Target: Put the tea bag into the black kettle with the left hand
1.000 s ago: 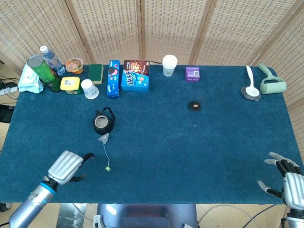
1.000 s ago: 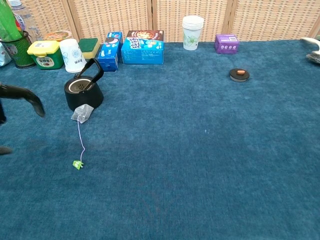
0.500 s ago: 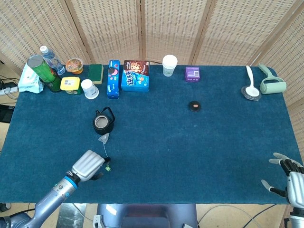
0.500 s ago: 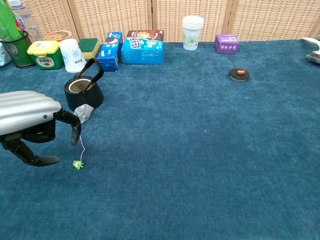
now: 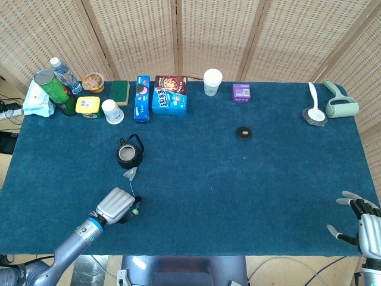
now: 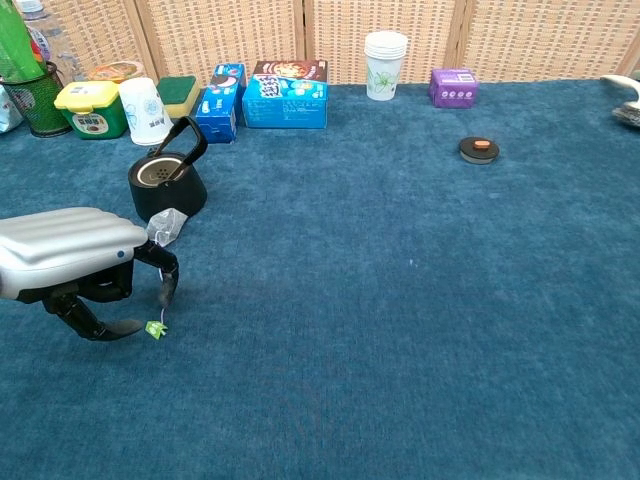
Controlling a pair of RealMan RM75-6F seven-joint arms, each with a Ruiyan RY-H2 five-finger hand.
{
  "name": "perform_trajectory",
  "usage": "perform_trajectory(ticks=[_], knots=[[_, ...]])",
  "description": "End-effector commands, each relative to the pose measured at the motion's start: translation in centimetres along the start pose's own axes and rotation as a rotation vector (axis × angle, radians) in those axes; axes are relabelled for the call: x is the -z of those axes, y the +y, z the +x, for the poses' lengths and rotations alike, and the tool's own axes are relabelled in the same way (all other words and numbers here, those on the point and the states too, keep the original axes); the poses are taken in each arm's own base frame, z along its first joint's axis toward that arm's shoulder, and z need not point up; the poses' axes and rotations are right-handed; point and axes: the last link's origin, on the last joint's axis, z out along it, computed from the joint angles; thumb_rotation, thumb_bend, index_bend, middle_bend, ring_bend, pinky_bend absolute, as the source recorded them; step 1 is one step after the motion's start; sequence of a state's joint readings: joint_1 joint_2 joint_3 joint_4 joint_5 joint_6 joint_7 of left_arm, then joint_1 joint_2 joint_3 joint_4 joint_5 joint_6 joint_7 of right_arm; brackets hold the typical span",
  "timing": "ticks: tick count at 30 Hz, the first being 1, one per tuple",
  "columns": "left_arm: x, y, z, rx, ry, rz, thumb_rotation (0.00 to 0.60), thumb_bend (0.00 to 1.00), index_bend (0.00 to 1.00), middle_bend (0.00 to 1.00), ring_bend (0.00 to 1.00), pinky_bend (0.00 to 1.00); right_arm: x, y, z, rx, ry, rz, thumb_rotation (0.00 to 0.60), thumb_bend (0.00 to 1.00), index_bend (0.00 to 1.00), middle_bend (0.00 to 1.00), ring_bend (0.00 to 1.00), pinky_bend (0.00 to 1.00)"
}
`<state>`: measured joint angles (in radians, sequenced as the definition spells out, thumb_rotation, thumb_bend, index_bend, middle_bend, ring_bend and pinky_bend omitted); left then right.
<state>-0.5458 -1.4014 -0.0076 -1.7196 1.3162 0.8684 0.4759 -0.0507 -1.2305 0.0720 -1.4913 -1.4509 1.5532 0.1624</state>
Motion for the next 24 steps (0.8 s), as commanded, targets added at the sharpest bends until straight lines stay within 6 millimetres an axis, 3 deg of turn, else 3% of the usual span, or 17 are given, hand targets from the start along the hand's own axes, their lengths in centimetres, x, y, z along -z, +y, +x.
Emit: perform_trajectory(ticks=[1,24], knots=[[-0.2,0.1,-0.2,0.004,-0.004,-0.001,0.6,0.4,0.45,1.0,0.99,0.94,0.0,0.0,0.0,0.001,-0.001,-0.003,0.6,0.03,0.35,0.25,0.29,0.2],[-1.0,-0.1,-1.2,0.02,-0.026,0.02,0.6,0.41,0.48,1.0,0.99,0.94,0.1,0.4,0.1,0.007,0.001,-0.023,0.6,0.03,0.35,0.25,0.29,0.2]])
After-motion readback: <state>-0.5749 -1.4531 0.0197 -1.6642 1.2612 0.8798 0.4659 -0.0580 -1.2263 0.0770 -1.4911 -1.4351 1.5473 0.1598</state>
